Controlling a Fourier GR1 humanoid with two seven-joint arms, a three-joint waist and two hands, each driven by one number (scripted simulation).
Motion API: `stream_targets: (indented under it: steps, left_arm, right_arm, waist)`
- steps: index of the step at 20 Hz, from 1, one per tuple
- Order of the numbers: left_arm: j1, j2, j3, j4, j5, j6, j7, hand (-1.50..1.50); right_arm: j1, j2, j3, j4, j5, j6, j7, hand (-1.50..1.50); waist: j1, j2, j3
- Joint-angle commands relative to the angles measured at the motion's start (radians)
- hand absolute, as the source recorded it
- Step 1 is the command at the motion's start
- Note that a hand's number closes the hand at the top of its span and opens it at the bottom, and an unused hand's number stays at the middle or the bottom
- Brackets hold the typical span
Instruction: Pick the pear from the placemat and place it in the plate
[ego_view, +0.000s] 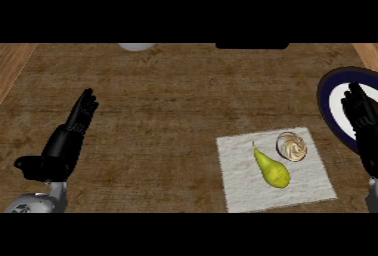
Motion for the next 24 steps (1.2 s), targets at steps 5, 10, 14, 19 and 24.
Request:
stream_targets:
  steps: [5,10,14,19,24]
  left_arm:
    - [0.058,-0.082,-0.051,0.141,0.050,-0.006,0.147,0.00]
    - [0.072,-0.133,-0.075,0.168,0.098,-0.027,0.216,0.00]
    - [0.058,-0.109,-0.029,0.186,0.114,-0.036,0.229,0.00]
    - [0.068,-0.140,-0.035,0.171,0.082,0.008,0.261,0.00]
    - [0.064,-0.142,-0.041,0.174,0.079,0.005,0.264,0.00]
  right_arm:
    - [-0.307,-0.024,0.086,0.081,-0.199,0.342,-0.019,1.50]
    - [-0.393,-0.074,0.076,0.411,0.046,0.299,-0.290,-1.50]
    - [-0.442,-0.067,0.024,0.628,-0.037,0.460,-0.498,-1.50]
    - [-0.587,-0.160,0.031,0.795,0.036,0.621,-0.573,-1.50]
    - [-0.615,-0.264,0.199,0.713,0.210,0.719,-0.541,-1.50]
  waist:
    - [0.084,0.008,0.002]
    - [0.060,0.001,0.004]
    - [0.028,-0.012,0.003]
    - [0.008,-0.021,0.001]
    - [0.005,-0.022,0.000]
